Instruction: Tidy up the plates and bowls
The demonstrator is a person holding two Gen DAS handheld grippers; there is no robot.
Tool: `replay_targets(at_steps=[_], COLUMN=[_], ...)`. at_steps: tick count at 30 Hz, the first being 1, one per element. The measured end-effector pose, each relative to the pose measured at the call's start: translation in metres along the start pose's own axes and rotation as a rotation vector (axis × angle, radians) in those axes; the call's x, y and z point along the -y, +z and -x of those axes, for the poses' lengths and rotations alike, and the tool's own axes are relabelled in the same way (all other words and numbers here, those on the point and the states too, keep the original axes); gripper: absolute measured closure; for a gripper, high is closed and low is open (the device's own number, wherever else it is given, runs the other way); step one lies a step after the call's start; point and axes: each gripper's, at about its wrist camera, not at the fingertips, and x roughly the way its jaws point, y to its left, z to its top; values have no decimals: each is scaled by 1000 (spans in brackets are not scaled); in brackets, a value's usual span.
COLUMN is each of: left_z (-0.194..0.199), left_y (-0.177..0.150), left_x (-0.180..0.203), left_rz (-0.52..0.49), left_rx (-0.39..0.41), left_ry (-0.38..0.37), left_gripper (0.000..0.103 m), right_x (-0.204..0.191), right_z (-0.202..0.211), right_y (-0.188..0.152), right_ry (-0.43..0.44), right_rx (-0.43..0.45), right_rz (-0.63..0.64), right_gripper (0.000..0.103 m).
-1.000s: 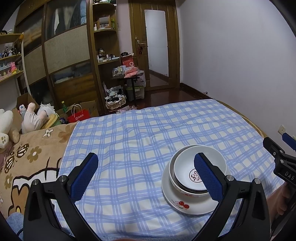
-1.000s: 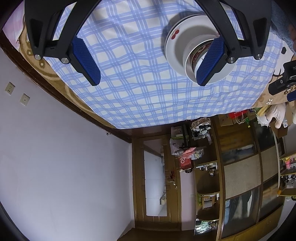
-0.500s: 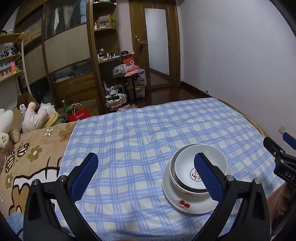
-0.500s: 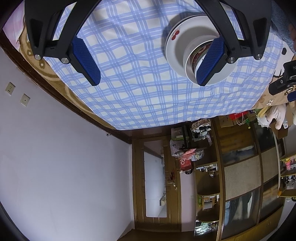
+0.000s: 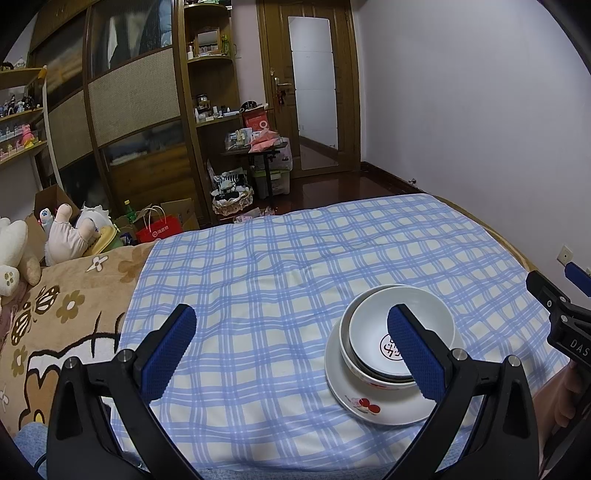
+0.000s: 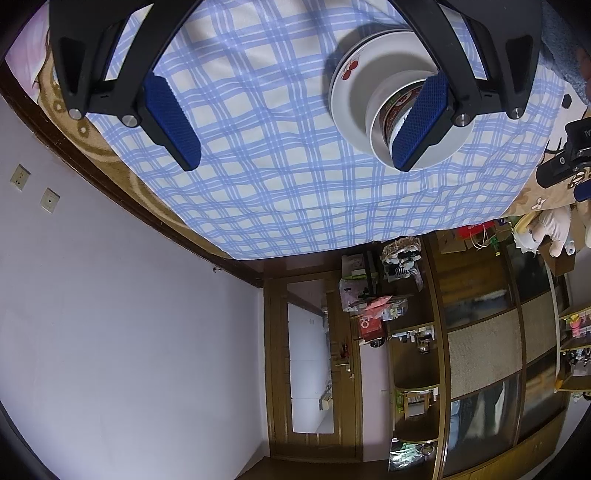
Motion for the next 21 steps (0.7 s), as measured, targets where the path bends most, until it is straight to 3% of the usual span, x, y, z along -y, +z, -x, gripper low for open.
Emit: replay_targets(at_steps=[21], left_z=[-1], left_y=[0], left_x=[-7], left_rz=[7], left_rx=[-8], left_ry=[14], left_gripper=[1], right_x=[0], right_z=[-1], right_y=[1], right_ry=[1], right_rx=[-1], right_rz=[1], right_gripper=[0])
